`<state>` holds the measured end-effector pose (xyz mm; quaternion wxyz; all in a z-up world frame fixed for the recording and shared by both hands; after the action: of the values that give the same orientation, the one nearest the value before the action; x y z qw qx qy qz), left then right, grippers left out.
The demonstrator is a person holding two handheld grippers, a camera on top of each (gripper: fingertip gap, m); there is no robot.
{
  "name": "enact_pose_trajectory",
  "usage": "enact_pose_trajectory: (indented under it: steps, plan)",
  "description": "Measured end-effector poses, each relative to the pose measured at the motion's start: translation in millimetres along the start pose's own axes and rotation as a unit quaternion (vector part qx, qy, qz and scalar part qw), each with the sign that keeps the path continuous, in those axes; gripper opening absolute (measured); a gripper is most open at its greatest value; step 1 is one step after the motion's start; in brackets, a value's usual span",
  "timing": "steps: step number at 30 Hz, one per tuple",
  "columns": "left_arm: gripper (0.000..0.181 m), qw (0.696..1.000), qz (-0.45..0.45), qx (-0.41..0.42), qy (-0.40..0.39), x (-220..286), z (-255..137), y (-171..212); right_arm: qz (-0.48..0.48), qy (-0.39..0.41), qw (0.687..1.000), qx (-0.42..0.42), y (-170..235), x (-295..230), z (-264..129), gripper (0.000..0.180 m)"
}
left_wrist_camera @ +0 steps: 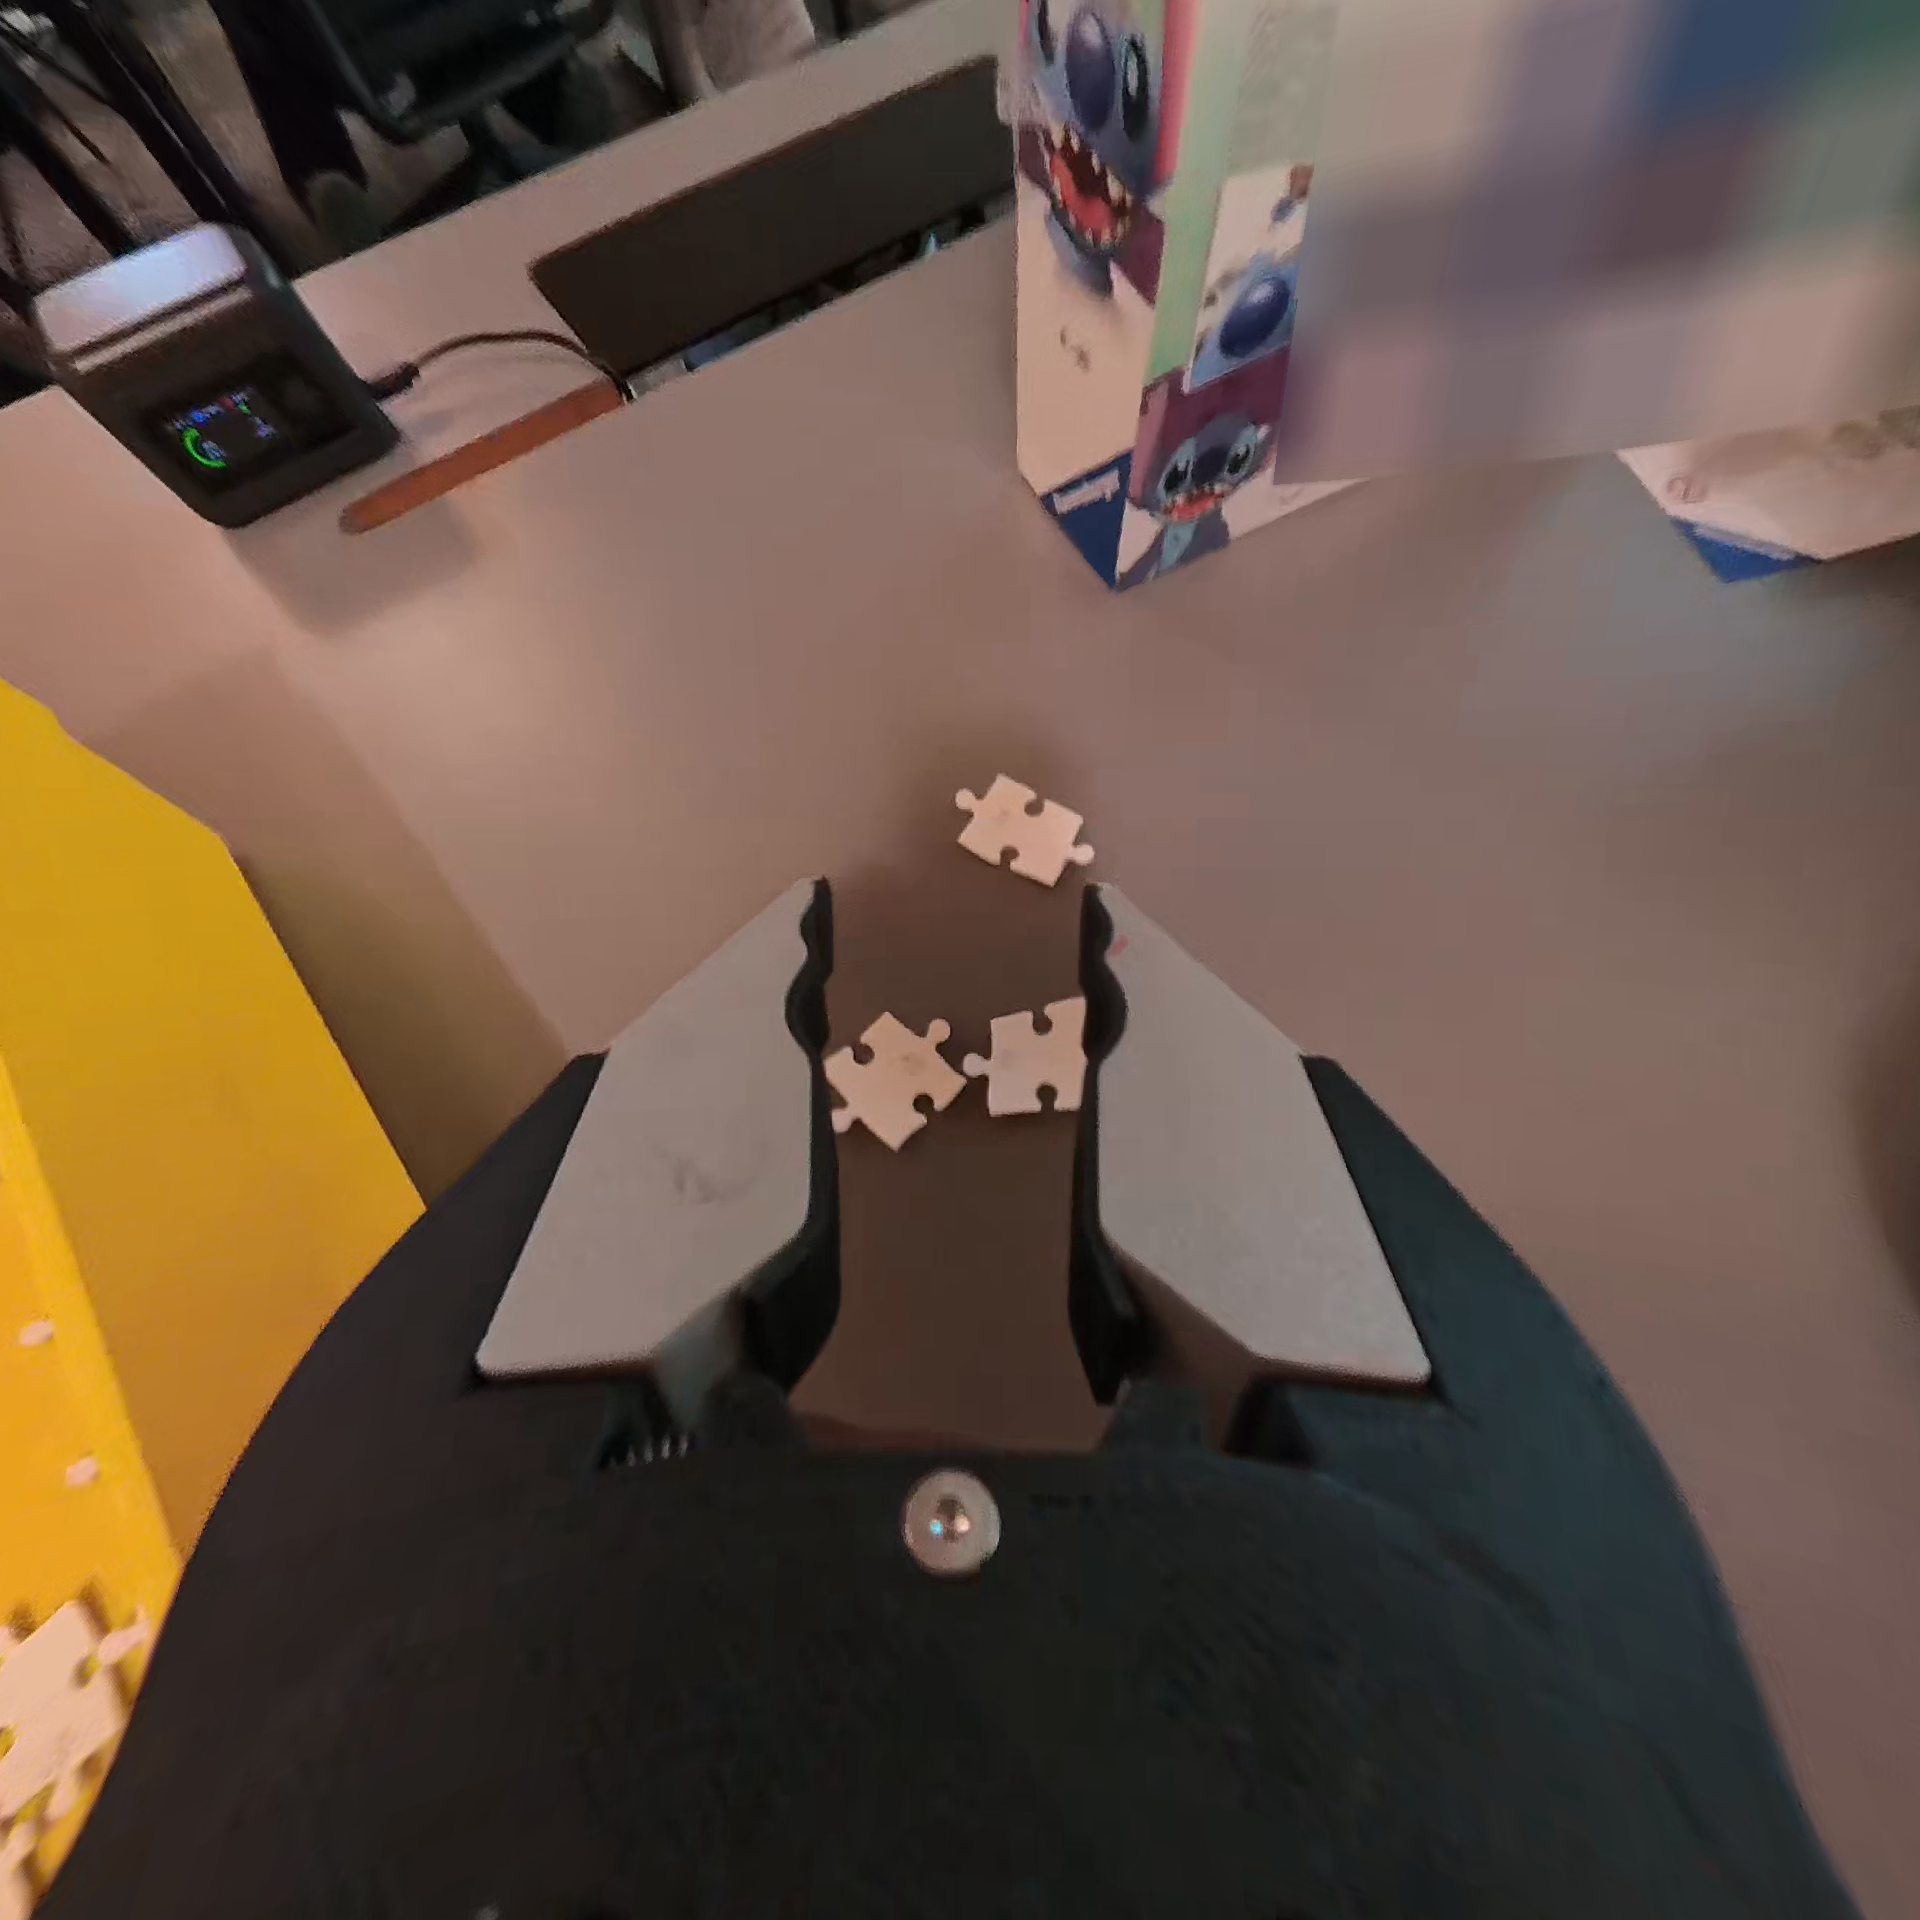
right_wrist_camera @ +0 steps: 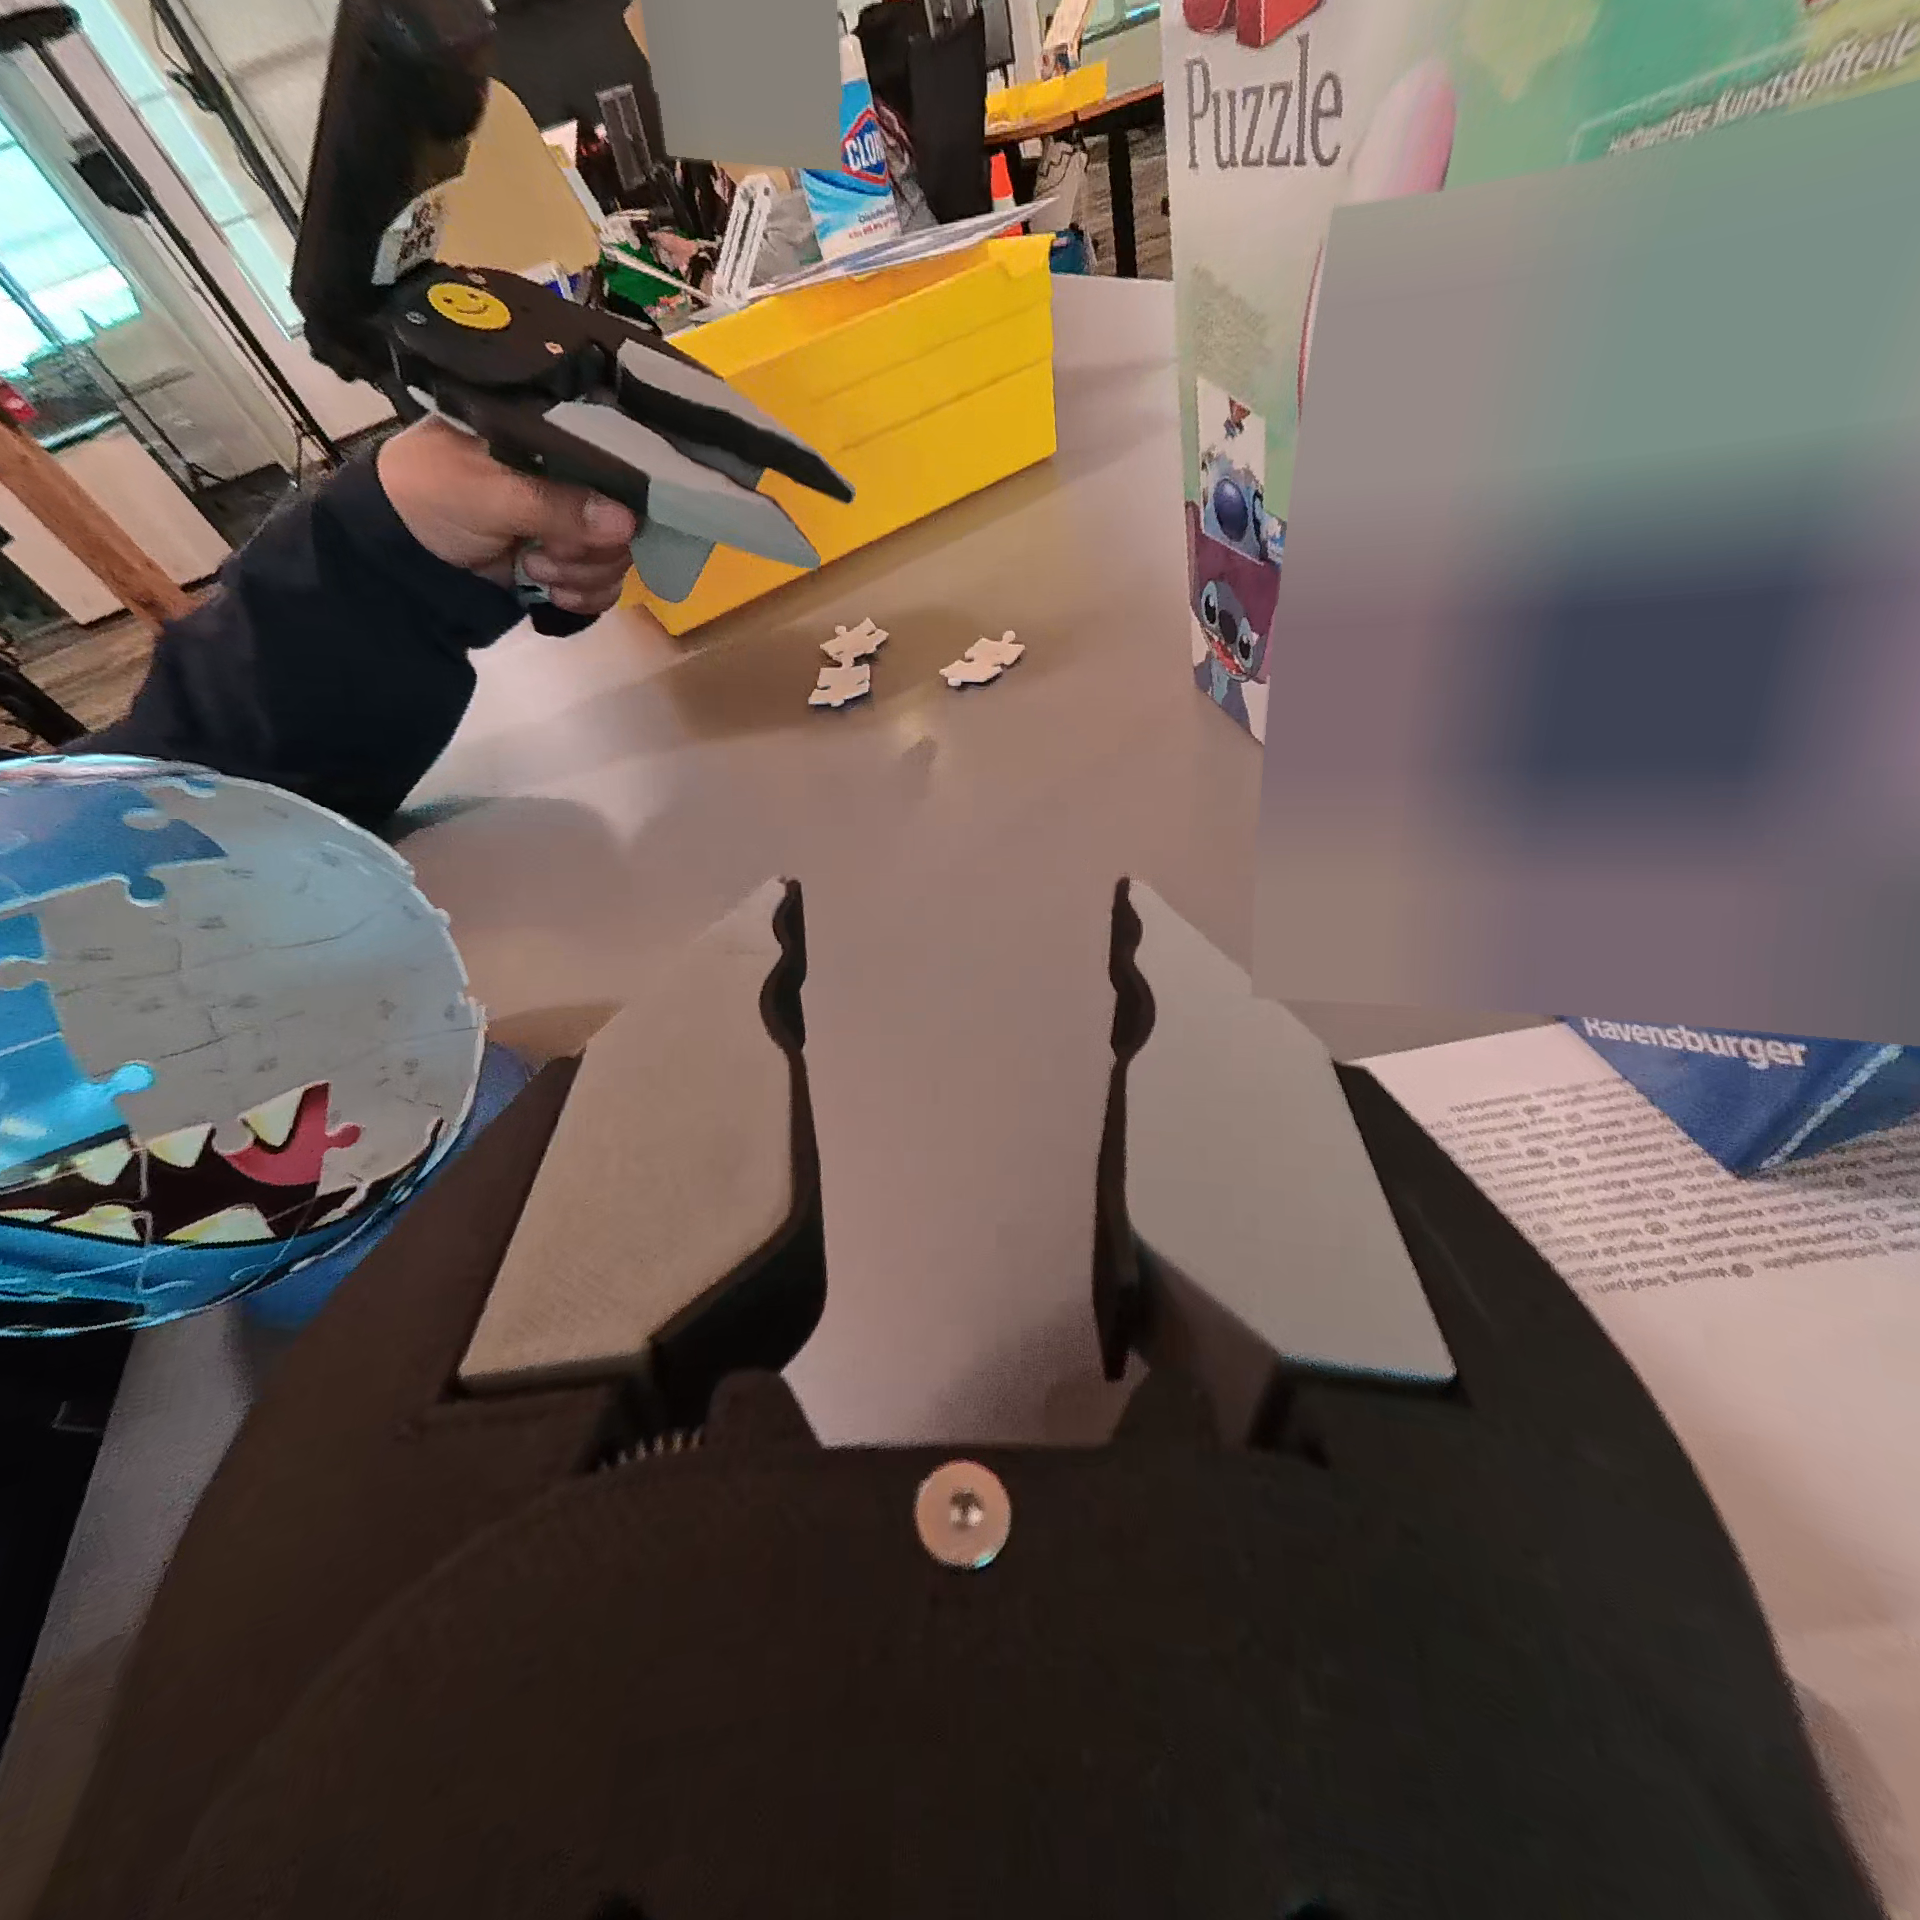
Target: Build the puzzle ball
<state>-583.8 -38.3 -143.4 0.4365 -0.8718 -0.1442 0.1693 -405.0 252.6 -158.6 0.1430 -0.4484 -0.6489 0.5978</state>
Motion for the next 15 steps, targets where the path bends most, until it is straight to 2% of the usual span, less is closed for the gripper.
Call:
enact_pose_trajectory:
  steps: [7, 11, 15]
  plan:
    - [0.043, 0.998, -0.026, 0.06, -0.015, -4, 0, -4, 0.0, -0.001, 1.0, 0.007, -2, 5, -1, 0.054]
    - [0.043, 0.999, 0.009, 0.028, -0.035, 0, 9, 1, -0.007, -0.001, 1.0, -0.003, -1, 5, 0, 0.053]
    - [0.043, 0.999, 0.024, 0.026, -0.023, 10, 14, 0, -0.008, -0.006, 1.0, -0.014, 0, 5, 2, 0.053]
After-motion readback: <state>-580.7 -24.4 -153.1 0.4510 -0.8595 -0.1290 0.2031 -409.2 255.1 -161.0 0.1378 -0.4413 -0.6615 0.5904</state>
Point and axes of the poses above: each gripper's, where its closed fingertips meet, z out along the fingers, y out of its underside, x = y × z across the jaws, the point moved 8 cm from there along -z, back along the fingers, and after that the axes turned 7 degrees about z, right-handed, at the moved point
